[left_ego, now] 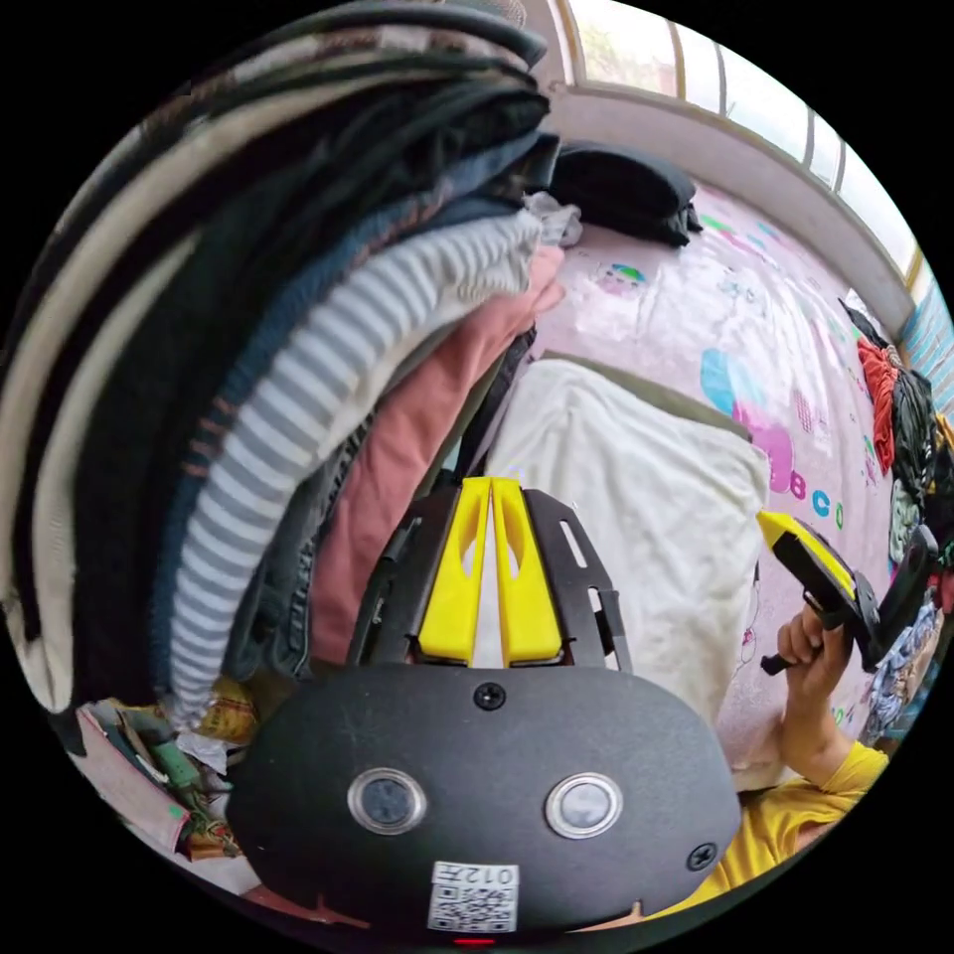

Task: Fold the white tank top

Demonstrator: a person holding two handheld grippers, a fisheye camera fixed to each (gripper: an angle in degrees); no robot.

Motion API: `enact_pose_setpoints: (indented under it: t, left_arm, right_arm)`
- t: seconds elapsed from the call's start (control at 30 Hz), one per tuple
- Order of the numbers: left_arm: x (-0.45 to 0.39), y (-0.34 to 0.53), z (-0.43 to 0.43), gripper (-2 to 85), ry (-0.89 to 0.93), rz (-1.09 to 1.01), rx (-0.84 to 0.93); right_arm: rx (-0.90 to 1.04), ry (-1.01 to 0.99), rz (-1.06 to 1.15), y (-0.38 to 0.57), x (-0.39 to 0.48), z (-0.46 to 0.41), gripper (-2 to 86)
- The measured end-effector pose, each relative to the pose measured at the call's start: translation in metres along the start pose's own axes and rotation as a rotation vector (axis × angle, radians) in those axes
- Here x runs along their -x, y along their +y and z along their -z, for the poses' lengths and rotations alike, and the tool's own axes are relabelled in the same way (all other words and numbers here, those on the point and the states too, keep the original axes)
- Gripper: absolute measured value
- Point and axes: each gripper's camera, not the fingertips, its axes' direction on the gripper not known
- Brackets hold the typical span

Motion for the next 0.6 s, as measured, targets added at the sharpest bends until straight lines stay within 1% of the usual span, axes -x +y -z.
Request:
enact_pose_setpoints:
  t: [0.07,0.17,0.23,0.33,0.37,0.4,0.43,0.47,0.5,0.57,0.6]
  left_arm:
    - [0.006,0.005,-0.017,0.3,0.027,0.008,0.016]
    - [0.019,0.011,-0.042,0.2,-0.038,0.041,0.018]
    - [0.033,0.022,-0.046,0.1,-0.072,0.084,-0.016]
    - [0.045,0.044,-0.029,0.0,-0.076,0.096,-0.068]
    - [0.047,0.050,-0.023,0.0,-0.090,0.098,-0.078]
    - [0.053,0.063,-0.010,0.0,-0.103,0.109,-0.083]
    - [0.057,0.079,0.003,0.0,-0.099,0.093,-0.090]
    - [0.057,0.088,0.010,0.1,-0.095,0.077,-0.088]
    - [0.059,0.108,0.020,0.1,-0.091,0.058,-0.074]
    - [0.063,0.142,0.030,0.1,-0.098,0.041,-0.051]
    - [0.070,0.164,0.031,0.1,-0.096,0.043,-0.046]
  right_arm:
    - [0.100,0.005,0.005,0.003,-0.004,-0.020,0.7]
    - [0.158,0.017,-0.004,0.009,-0.019,-0.038,0.6]
    - [0.145,0.002,-0.041,0.012,-0.026,-0.036,0.6]
    - [0.058,-0.013,-0.028,0.014,-0.026,-0.015,0.8]
    - [0.022,-0.048,-0.025,0.015,-0.027,-0.005,0.8]
    - [0.017,-0.080,-0.015,0.015,-0.027,-0.001,0.9]
    - [0.042,-0.159,0.015,0.014,-0.026,0.003,0.9]
    - [0.109,-0.239,0.047,0.012,-0.024,0.000,0.9]
    - [0.155,-0.277,0.071,0.011,-0.021,-0.003,0.9]
    - [0.392,-0.451,0.194,0.015,-0.003,-0.024,0.9]
    - [0.453,-0.496,0.227,0.019,0.002,-0.030,0.9]
